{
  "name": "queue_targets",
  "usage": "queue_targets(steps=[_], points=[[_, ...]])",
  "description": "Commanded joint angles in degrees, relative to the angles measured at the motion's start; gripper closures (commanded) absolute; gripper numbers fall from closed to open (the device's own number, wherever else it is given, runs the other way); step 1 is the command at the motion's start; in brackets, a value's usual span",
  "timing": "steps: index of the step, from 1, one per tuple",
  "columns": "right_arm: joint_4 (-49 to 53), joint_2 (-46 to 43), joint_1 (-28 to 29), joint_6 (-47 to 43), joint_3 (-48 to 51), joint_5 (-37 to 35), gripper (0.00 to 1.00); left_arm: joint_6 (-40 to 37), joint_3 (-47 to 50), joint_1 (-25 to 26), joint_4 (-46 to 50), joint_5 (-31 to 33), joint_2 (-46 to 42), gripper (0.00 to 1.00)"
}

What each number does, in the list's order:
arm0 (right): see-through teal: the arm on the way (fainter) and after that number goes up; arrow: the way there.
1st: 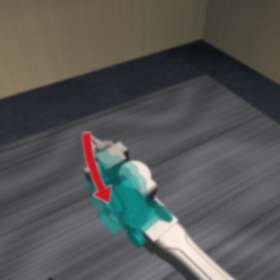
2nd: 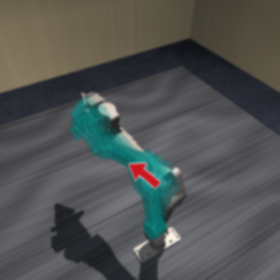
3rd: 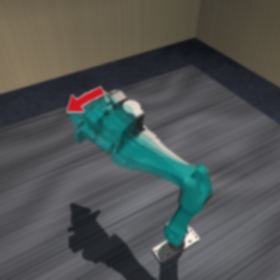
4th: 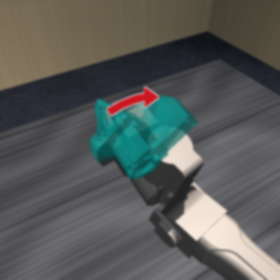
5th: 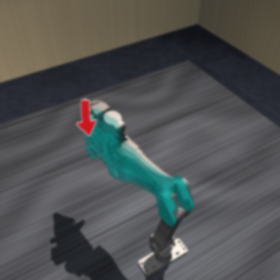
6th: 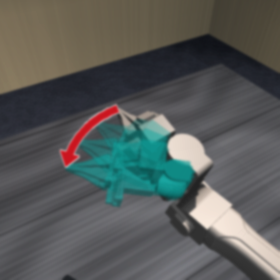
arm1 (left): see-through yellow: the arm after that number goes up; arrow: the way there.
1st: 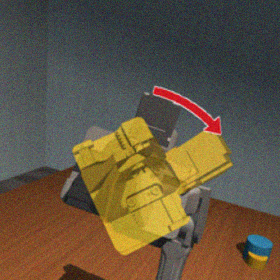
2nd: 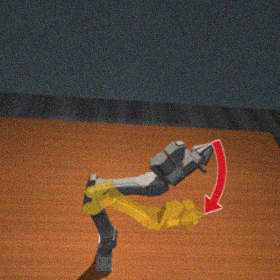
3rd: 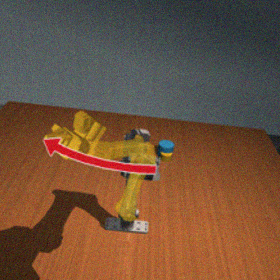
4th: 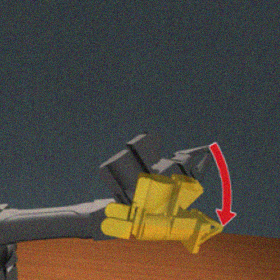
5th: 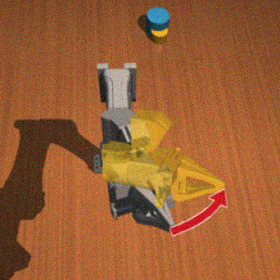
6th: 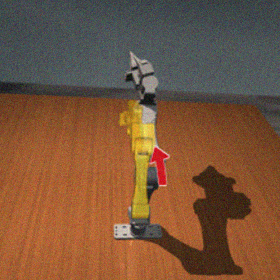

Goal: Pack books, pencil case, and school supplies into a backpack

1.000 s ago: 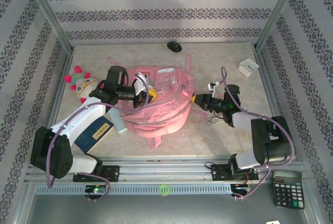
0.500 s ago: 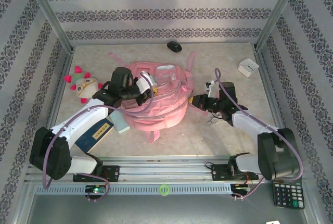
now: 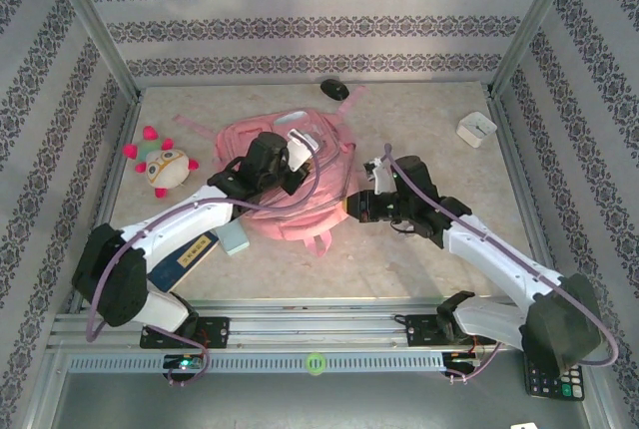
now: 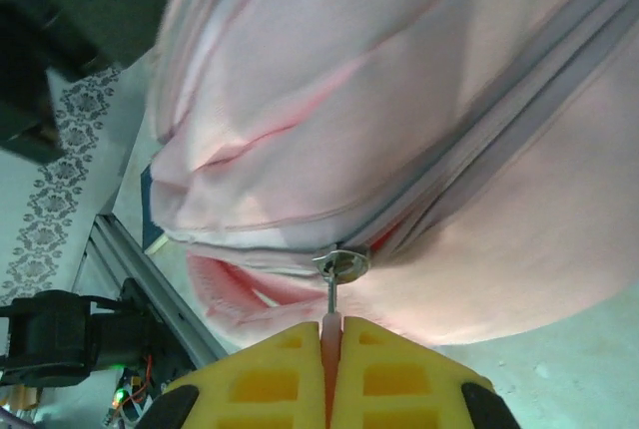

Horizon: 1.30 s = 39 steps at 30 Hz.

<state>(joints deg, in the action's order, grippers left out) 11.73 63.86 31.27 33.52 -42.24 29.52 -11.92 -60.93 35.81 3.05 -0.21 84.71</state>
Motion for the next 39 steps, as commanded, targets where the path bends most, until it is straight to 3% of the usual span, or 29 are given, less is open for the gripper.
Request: queue_targets(steps=[1,5,7,9,11,14,20,24,28,33,37,39], points=[[0.64,-3.53,5.46,4.74,-0.90,-2.00,1.00,6.60,-3.74,1.88,-5.63,8.54,3.48,1.00],[-5.22,-2.99,11.47,9.87,0.59,-6.78,1.00,13.38,-6.67,3.71,-7.28,8.41,7.65,1.00],[-8.07,-2.62,11.58,12.05,2.10,-8.50,1.00,14.62,-7.10,4.09,-8.21,6.54,8.83,0.97],[-8.63,-2.90,10.60,12.36,3.11,-9.84,1.00,13.84,-7.15,4.01,-7.97,3.49,8.84,0.73],[-8.52,-3.53,8.45,11.78,3.86,-9.15,1.00,10.35,-6.36,3.93,-6.42,-0.90,6.95,0.49],[-7.48,-4.26,4.89,10.32,4.48,-6.20,1.00,3.30,-3.90,2.56,-1.74,-8.34,2.09,0.31],[-5.37,-5.63,1.52,7.42,4.88,-3.50,1.00,-16.69,0.96,-5.35,15.28,-25.81,-6.73,0.17],[-5.21,-4.90,1.26,6.58,4.80,-2.39,1.00,-27.87,3.78,-6.19,20.18,-25.67,-6.42,0.11],[-5.13,-4.56,1.18,6.08,4.75,-2.14,1.00,-28.32,4.77,-6.17,16.47,-22.64,-2.52,0.09],[-4.92,-4.38,1.14,5.60,4.80,-1.83,1.00,-24.54,7.31,-6.70,3.65,-15.06,0.81,0.13],[-3.78,-4.66,1.07,4.78,4.80,-2.55,1.00,-21.04,8.10,-6.72,-1.70,-14.52,1.07,0.48],[-2.52,-4.95,0.82,4.07,4.87,-3.64,1.00,-17.34,7.94,-6.70,-2.10,-17.03,-0.92,0.75]])
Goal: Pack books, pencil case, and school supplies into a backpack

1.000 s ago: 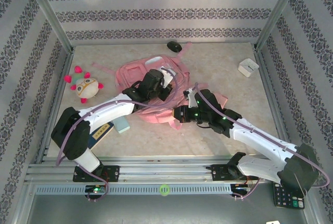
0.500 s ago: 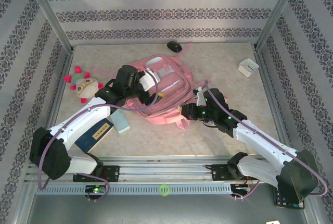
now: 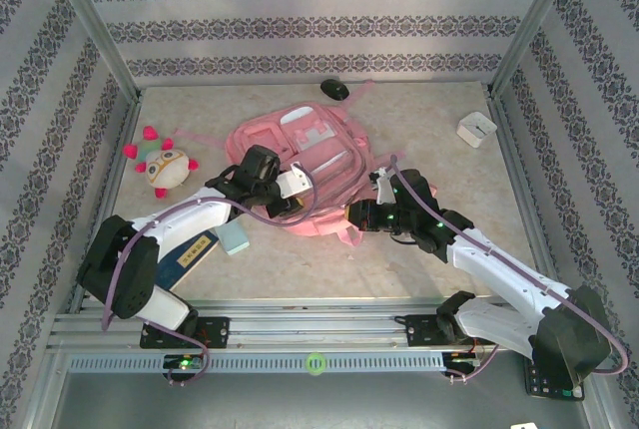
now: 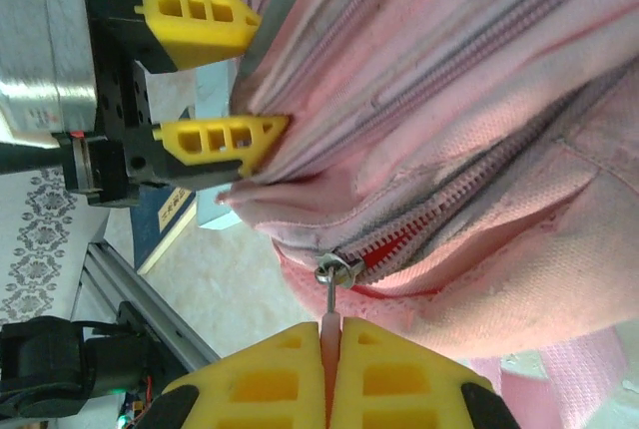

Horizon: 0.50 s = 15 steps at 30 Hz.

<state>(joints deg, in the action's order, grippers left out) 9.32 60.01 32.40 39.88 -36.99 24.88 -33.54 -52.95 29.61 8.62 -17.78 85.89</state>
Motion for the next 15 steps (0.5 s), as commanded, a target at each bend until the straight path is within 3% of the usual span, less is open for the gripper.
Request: queue_targets(steps=[1,4,8,15], points=[[0.41,-1.20,-0.45,-2.53,-0.29,0.42,1.00,6.38,-0.37,-0.37,-7.67,-0.45,-3.07,0.85],[1.33,-1.17,-0.84,-3.13,0.08,-1.24,1.00,16.76,-1.47,0.47,-8.05,0.41,-6.23,1.00],[1.52,-0.54,0.09,-3.40,-1.59,-2.61,1.00,25.57,-2.95,4.11,-8.59,7.36,-7.80,1.00],[-2.07,0.56,11.32,0.96,-4.47,-11.55,1.00,38.96,-8.59,7.85,-9.82,19.35,-3.50,1.00]])
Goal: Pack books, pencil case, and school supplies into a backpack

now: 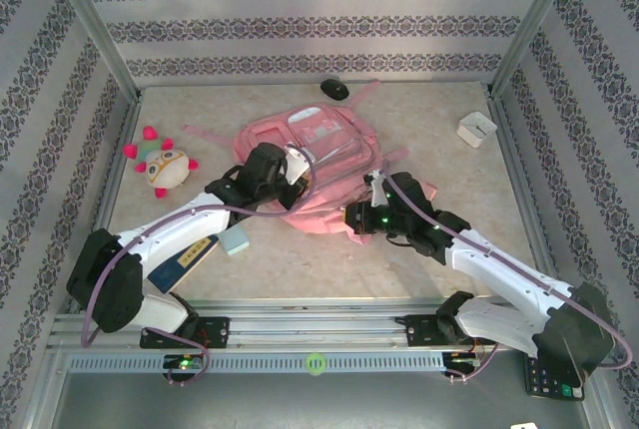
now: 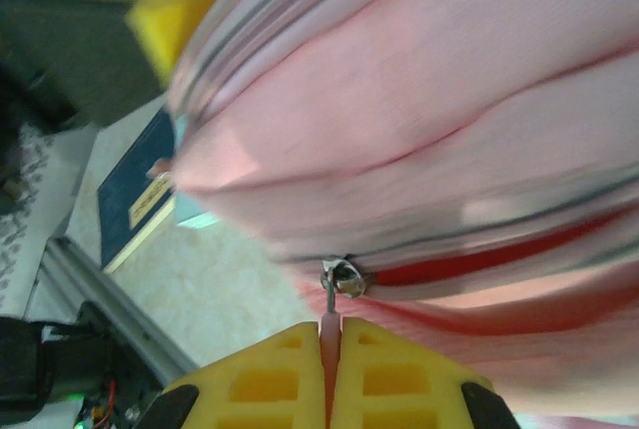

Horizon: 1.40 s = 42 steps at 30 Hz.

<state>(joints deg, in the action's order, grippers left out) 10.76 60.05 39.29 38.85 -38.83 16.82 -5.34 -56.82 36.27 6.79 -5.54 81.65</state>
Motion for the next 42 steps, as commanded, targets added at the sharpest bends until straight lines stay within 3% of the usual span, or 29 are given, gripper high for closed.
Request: queue_targets(steps=[1,6,12,15,19,24,29,39,42], points=[[-4.57,1.05,6.07,2.71,-2.89,-4.52,1.00,11.86,-4.92,1.34,-8.92,7.51,1.21,1.00],[-13.21,7.78,13.72,6.84,-4.19,-7.58,1.00,16.27,-6.93,2.32,-11.11,7.06,3.61,1.00],[-20.00,15.01,15.89,8.74,-6.63,-6.63,0.99,13.00,-5.33,2.51,-13.10,3.83,3.13,1.00],[-15.86,12.35,15.19,8.01,-6.75,-6.72,0.64,6.90,-3.21,1.39,-13.85,-1.03,1.51,1.00],[-10.51,6.41,10.08,8.70,-4.13,-2.20,0.49,2.47,3.18,-2.89,-20.55,-12.08,-0.30,1.00],[-5.00,0.81,0.64,10.80,-0.52,2.47,0.19,-4.05,5.20,-5.72,-20.67,-22.74,-1.62,1.00],[-7.71,1.34,-4.41,15.37,1.45,5.69,0.18,-3.46,6.19,-8.23,-23.53,-30.41,-2.11,1.00],[-24.27,6.37,-4.66,21.62,4.62,-2.19,0.17,-4.65,5.73,-10.02,-23.02,-37.33,-1.38,1.00],[-28.71,9.54,-4.82,21.23,2.84,-2.24,0.23,-6.48,4.88,-10.05,-20.57,-38.83,-0.81,1.00]])
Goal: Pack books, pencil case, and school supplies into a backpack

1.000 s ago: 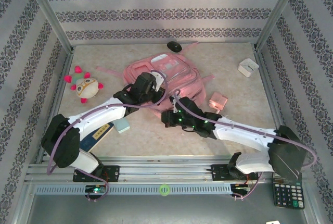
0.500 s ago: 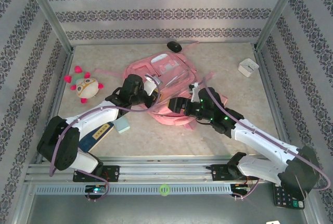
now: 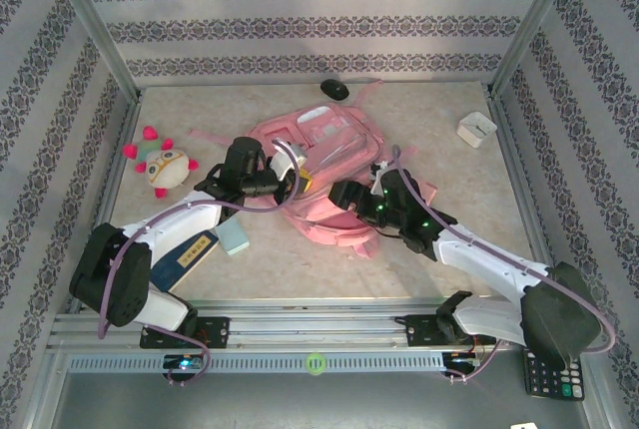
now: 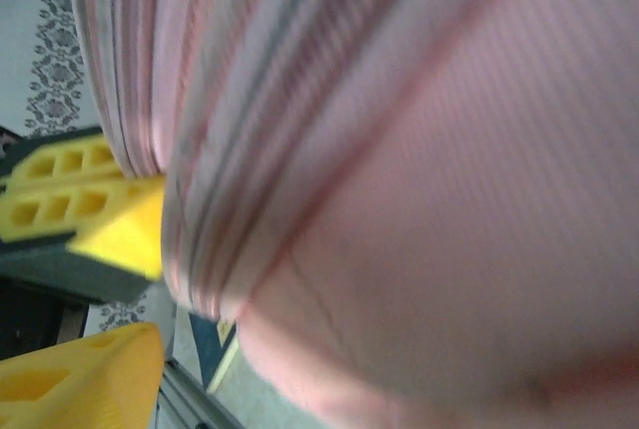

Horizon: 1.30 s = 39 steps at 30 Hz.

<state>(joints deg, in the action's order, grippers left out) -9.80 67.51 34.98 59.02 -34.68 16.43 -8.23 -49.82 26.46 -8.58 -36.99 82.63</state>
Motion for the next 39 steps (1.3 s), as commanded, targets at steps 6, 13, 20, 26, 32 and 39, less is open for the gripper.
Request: queue_targets(steps=[6,13,20,26,32,39], points=[[-11.53,2.01,2.53,-0.62,-2.42,-8.10,0.87,-1.84,-3.62,-0.24,0.97,4.20,-3.80,0.78],[-11.30,1.35,6.34,-3.85,-5.55,-15.66,1.00,10.28,-5.20,-0.19,17.63,18.92,-15.11,0.46],[-11.70,3.91,7.60,-4.16,-9.61,-15.73,1.00,21.26,-0.56,-0.05,31.80,24.11,-30.11,0.46],[-11.82,5.73,8.34,-4.77,-12.03,-16.30,1.00,31.36,7.32,2.72,36.84,21.91,-40.10,0.47],[-11.82,6.63,9.30,-5.18,-13.29,-16.43,1.00,36.98,17.59,6.65,28.02,16.93,-41.84,0.46],[-11.70,7.03,9.92,-5.41,-13.74,-16.35,1.00,34.12,23.16,10.01,6.57,16.78,-31.81,0.45]])
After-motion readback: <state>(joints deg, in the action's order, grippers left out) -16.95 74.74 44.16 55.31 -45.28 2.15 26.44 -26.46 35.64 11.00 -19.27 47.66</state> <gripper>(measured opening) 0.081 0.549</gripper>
